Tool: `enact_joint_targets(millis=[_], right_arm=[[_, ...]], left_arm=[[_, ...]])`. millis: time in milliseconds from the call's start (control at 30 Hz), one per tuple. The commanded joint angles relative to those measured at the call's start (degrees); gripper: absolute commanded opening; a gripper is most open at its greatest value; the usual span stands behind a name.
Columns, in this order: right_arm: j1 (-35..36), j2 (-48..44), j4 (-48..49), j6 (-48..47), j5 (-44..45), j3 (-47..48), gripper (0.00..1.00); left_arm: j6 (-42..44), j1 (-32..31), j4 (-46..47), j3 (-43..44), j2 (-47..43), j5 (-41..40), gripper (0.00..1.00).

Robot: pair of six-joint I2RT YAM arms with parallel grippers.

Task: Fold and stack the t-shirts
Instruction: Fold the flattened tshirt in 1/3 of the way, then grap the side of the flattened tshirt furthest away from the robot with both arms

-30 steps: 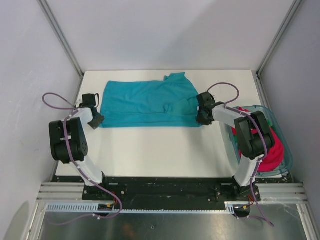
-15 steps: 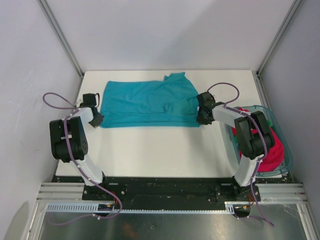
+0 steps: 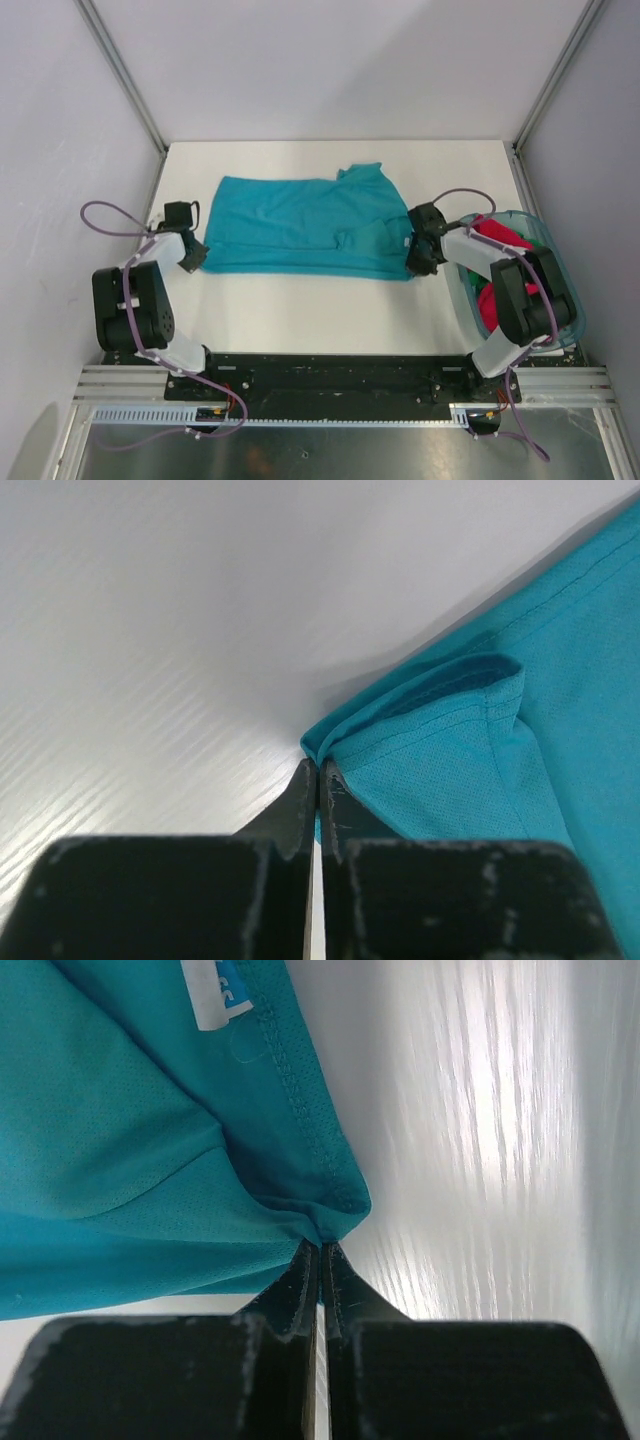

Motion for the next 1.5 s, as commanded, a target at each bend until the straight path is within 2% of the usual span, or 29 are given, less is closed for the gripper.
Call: enact_joint_targets(millis=[0,333,400,500,533,600,667,800,967,1200,1467], right_arm=[[0.0,-6.8,-4.8,4.2,-2.3,-5.8,0.0],[3.2,-22.6,-10.9,9.7,-3.4,-15.7,0.0],[3.6,-24.9,-12.2,9.8,-3.1,-16.2,0.11],[3.7,-28.9,-13.4,9.0,-2.4,-15.7,0.45],[3.7,-30.4,-13.8,8.7,-1.9,-14.8,0.54],[3.8,-32.4,-14.6,7.7,-0.3,-11.7,0.61],[4.4,-32.6,-13.7,6.3,1.4,-7.5,0.64],[4.7,-27.3,-7.0,2.1,3.9,1.3,0.65],[3.9,-15.6,2.2,-2.6,3.8,11.6,0.65],[0.4,-2.5,10.0,-6.3,1.1,21.3,0.65],[-1.9,6.2,15.1,-9.5,0.9,26.1,0.64]], left_arm=[[-1.6,0.1,-2.2,-4.7,-6.3,-3.7,0.0],[-4.7,0.2,-7.1,-13.1,-18.0,-6.0,0.02],[-4.1,0.1,-7.5,-13.3,-19.1,-5.7,0.11],[-2.3,0.2,-7.6,-12.7,-21.8,-4.9,0.39],[-1.0,0.2,-7.6,-12.0,-23.0,-4.6,0.47],[1.9,0.1,-7.6,-9.4,-24.8,-4.4,0.58],[4.8,-0.2,-7.4,-5.5,-25.1,-4.2,0.61],[9.4,-3.3,-4.7,3.6,-20.1,-1.4,0.61],[15.7,-8.5,-1.8,18.3,-5.6,-2.4,0.53],[19.1,-8.7,-1.6,36.3,17.2,-0.2,0.43],[18.9,-8.7,-1.7,50.3,32.8,2.0,0.41]])
